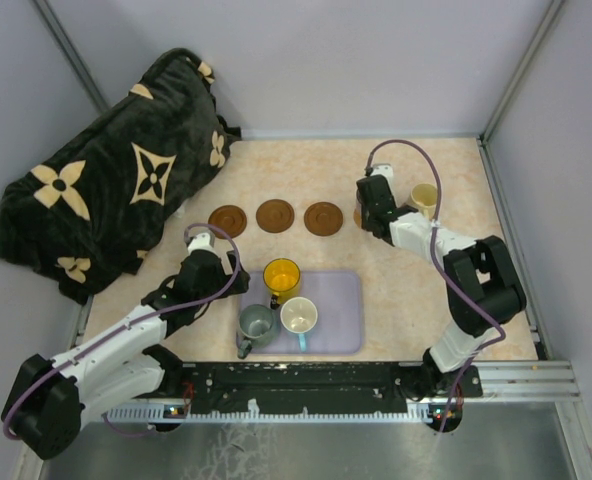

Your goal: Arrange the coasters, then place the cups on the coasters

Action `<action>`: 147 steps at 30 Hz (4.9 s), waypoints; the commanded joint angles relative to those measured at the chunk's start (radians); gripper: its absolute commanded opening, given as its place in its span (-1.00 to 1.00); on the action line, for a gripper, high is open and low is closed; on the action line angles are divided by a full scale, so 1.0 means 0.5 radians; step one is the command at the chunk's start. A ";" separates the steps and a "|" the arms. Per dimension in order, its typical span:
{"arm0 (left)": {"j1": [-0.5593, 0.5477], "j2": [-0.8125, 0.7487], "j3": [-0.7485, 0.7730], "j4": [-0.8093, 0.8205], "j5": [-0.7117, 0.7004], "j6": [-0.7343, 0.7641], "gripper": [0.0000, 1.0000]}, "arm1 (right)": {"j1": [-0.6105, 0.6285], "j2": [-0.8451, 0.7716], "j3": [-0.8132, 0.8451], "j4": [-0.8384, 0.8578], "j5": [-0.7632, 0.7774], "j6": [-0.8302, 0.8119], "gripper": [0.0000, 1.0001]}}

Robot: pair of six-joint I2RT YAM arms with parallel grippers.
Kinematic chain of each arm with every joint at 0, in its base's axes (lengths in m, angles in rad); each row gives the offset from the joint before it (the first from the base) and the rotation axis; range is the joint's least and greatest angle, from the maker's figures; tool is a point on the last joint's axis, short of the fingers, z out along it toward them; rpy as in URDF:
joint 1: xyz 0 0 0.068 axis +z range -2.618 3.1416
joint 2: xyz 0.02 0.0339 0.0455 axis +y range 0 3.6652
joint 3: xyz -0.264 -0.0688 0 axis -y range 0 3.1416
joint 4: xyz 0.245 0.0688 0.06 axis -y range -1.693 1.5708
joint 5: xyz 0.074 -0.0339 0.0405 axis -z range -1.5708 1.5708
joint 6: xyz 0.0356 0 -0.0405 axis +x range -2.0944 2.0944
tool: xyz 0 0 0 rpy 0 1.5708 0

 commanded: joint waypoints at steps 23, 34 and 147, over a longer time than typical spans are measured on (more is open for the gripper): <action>-0.005 0.006 0.042 0.041 -0.006 0.006 0.99 | -0.051 -0.036 0.052 0.233 -0.006 0.057 -1.00; -0.005 0.018 0.037 0.045 0.005 -0.004 0.99 | -0.053 -0.051 0.009 0.230 -0.022 0.082 -1.00; -0.006 -0.159 0.028 -0.010 0.153 0.084 0.99 | 0.867 -0.918 -0.255 -0.539 0.050 0.667 0.16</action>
